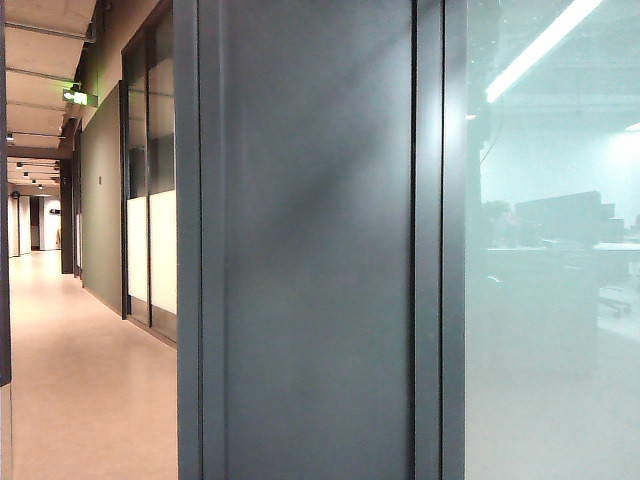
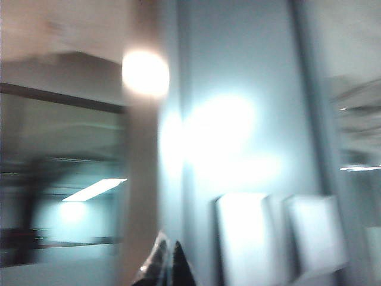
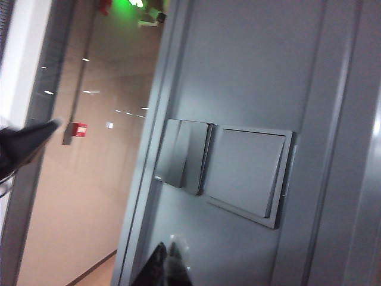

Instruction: Raise the arm to find the leftmost switch on the wall and turn on the lights.

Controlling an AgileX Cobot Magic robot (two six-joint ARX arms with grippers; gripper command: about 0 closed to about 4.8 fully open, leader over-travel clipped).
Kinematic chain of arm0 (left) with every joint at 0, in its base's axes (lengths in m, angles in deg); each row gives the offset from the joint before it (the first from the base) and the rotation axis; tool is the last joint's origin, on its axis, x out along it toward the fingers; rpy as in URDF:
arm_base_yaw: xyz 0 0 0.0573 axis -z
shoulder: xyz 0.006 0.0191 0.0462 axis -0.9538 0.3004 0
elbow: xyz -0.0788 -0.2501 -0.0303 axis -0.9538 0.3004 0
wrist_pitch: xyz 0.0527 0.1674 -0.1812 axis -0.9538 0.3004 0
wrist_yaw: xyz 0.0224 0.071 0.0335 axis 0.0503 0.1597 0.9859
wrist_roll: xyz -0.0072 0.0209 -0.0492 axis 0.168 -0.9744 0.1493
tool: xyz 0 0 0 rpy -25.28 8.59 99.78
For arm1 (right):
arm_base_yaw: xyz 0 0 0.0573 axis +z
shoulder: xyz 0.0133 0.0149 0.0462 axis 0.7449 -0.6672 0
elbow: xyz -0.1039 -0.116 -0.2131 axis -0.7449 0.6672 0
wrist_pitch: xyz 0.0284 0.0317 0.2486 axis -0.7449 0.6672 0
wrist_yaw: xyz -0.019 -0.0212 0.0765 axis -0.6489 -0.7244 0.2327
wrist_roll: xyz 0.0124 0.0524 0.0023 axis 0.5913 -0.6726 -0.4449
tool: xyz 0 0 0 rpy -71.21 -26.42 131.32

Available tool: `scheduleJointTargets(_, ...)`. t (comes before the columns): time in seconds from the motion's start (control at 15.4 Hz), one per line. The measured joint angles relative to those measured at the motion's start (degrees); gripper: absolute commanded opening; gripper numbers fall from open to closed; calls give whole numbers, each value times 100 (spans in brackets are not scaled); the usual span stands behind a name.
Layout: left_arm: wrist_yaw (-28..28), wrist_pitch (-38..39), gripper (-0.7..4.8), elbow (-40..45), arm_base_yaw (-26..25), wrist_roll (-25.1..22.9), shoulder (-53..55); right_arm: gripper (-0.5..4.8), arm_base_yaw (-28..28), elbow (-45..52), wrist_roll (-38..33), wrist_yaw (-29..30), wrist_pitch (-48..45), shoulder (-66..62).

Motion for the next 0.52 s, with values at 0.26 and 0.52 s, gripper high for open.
scheduleJointTargets(0.26,-1001,745,-5,-1825,389,522,859,-1,2,0,0,92,0,0)
scheduleJointTargets(0.52,-1746,1709,-5,-2798,586,931,1506,-1,-4,0,0,96,0,2)
